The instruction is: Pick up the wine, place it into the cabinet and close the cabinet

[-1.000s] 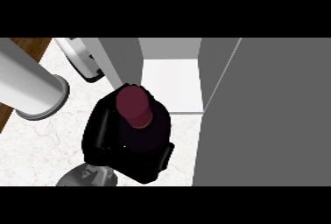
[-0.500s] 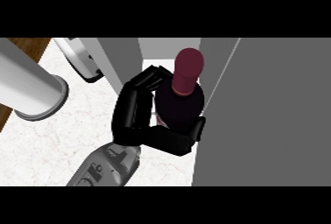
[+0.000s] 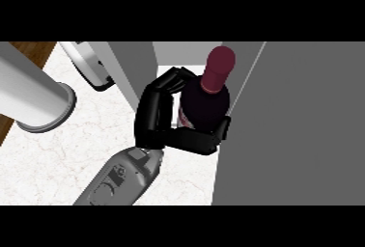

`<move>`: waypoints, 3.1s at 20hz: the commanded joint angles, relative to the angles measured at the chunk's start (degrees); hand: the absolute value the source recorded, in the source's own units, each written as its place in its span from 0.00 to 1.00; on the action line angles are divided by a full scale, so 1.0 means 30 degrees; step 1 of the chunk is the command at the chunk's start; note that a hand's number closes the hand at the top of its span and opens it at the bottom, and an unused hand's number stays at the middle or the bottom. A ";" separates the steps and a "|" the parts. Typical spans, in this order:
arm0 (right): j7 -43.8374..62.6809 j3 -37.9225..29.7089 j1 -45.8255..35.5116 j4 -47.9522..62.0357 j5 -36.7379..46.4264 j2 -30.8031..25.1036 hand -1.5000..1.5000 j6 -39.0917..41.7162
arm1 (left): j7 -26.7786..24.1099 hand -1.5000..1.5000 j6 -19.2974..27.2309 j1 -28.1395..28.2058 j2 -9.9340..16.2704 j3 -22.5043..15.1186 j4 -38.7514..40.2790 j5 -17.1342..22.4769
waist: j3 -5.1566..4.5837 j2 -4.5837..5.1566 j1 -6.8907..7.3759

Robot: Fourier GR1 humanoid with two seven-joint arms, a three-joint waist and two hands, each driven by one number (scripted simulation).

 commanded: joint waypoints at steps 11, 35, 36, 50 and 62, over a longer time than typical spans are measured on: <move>0.1524 -0.0965 -0.2009 -0.0724 -0.1444 -0.0304 0.00 -0.0582 | -0.5228 1.00 0.1304 0.0038 -0.0004 -0.1040 0.4356 0.4256 | -0.0013 0.0061 -0.0040; 0.1289 0.0156 -0.0280 -0.1961 -0.0866 0.0393 0.00 -0.0488 | -0.8711 1.00 0.0120 -0.1594 0.0005 0.1790 1.0040 0.3967 | -0.0005 0.0025 -0.0028; 0.1558 0.0652 -0.1038 -0.1620 0.0032 0.0571 0.00 -0.0969 | -0.8730 1.00 -0.0596 -0.1011 0.0003 0.2292 0.9951 0.3711 | -0.0009 0.0018 0.0073; 0.0550 -0.0104 -0.0092 -0.1234 -0.0888 0.0515 0.00 -0.0449 | -0.8912 1.00 -0.2410 -0.6290 0.0003 0.4889 1.6759 0.4388 | -0.0003 0.0072 -0.0118; 0.0958 0.0096 -0.0376 -0.1657 -0.1613 0.0522 0.00 -0.0087 | -1.2526 1.00 -0.1072 -0.9436 0.0005 0.5774 2.1556 0.5376 | -0.0006 0.0225 -0.0740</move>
